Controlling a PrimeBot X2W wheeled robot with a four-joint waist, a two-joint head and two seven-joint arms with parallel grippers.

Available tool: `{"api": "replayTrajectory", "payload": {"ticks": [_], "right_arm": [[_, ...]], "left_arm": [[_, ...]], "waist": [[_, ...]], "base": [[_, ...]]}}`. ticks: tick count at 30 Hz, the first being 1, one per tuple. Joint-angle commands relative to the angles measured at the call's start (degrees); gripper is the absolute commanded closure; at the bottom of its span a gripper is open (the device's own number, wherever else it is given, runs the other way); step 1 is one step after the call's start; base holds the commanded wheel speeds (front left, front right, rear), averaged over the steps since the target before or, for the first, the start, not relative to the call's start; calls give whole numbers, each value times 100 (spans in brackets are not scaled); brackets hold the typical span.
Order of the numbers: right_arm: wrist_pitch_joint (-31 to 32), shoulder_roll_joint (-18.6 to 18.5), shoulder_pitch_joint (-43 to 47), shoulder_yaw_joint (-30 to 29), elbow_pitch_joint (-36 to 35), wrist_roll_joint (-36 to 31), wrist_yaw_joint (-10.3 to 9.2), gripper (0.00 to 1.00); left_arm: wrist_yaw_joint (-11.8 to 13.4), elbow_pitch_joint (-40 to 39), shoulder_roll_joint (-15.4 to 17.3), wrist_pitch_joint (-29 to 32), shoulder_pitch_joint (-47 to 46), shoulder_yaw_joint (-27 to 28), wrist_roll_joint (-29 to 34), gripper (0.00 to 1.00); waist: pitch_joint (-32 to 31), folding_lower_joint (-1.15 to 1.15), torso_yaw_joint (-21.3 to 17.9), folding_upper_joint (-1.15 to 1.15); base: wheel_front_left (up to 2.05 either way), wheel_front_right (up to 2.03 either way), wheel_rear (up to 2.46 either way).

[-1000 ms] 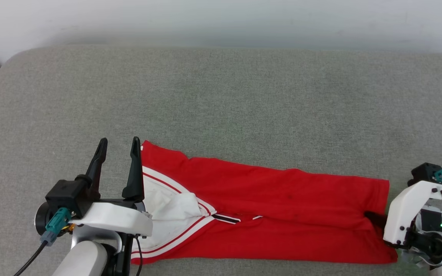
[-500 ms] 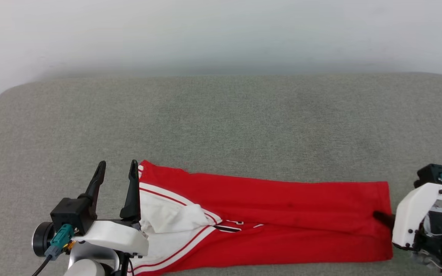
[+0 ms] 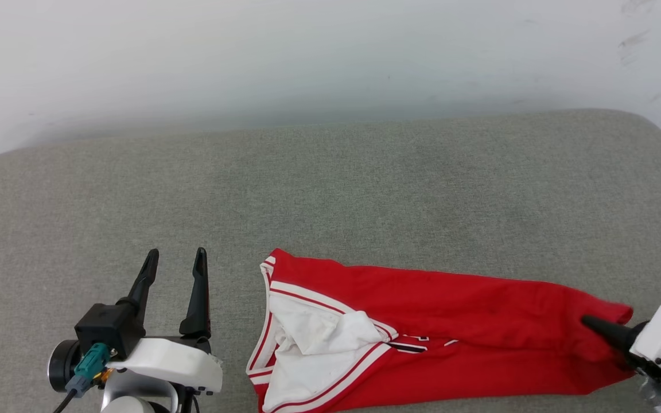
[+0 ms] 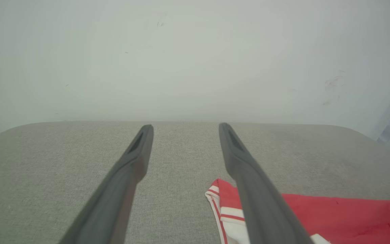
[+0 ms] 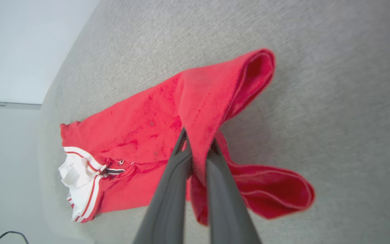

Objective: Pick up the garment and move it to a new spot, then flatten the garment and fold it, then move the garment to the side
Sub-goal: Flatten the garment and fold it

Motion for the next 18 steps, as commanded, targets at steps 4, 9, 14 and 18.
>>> {"api": "replayTrajectory", "payload": {"ticks": [4,9,14,18], "right_arm": [[874,420,-156,-237,-84,968,0,100],[1346,510,-363,170,424,2471,0,100],[917,495,-568,1459,913,3735,0,100],[241,496,-783,2666,1080,4422,0,100]], "left_arm": [[-7,-21,8,17,-11,-25,-8,0],[-37,-10,-6,34,-81,-75,-1,0],[-85,48,-38,62,-217,-127,-3,0],[-124,89,-89,59,-328,-178,16,0]], "waist": [[16,0,60,0],[56,0,188,0],[135,0,366,0],[226,0,563,0]], "base": [[0,0,0],[0,0,0],[0,0,0],[0,0,0]]}}
